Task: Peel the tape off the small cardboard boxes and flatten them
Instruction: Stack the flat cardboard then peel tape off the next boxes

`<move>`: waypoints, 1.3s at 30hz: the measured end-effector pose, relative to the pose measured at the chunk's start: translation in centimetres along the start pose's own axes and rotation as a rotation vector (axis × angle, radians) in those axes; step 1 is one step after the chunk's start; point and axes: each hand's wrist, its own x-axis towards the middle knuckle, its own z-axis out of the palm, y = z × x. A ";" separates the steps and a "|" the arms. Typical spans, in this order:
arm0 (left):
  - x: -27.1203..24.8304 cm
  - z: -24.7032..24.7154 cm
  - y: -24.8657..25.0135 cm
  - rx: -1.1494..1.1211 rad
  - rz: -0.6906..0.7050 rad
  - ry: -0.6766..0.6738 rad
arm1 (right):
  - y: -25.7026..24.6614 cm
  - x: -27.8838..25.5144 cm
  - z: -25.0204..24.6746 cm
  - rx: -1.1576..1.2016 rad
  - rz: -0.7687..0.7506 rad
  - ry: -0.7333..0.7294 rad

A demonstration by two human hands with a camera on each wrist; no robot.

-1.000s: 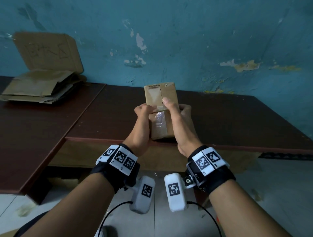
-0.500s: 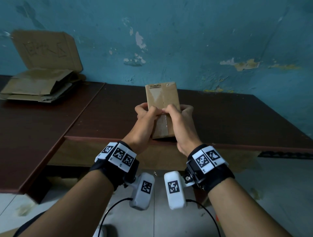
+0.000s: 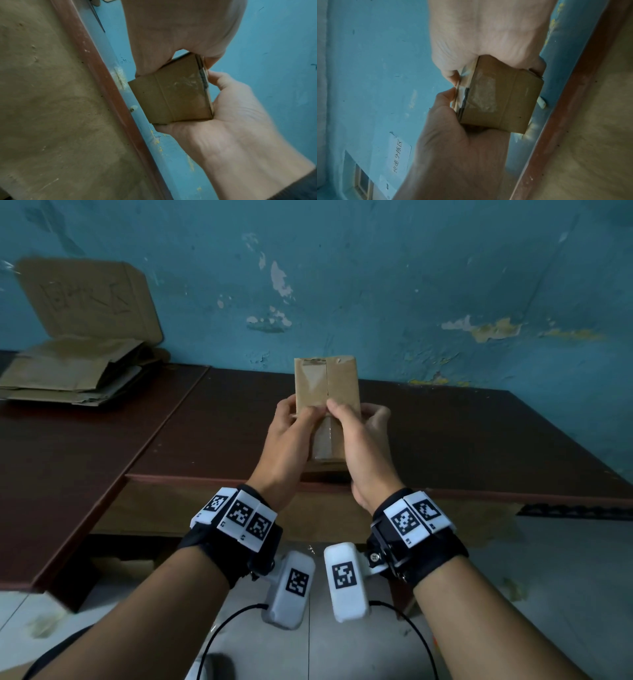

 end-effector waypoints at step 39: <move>0.1 -0.8 -0.1 0.115 0.136 -0.244 | 1.1 0.9 0.4 -0.166 -0.132 -0.039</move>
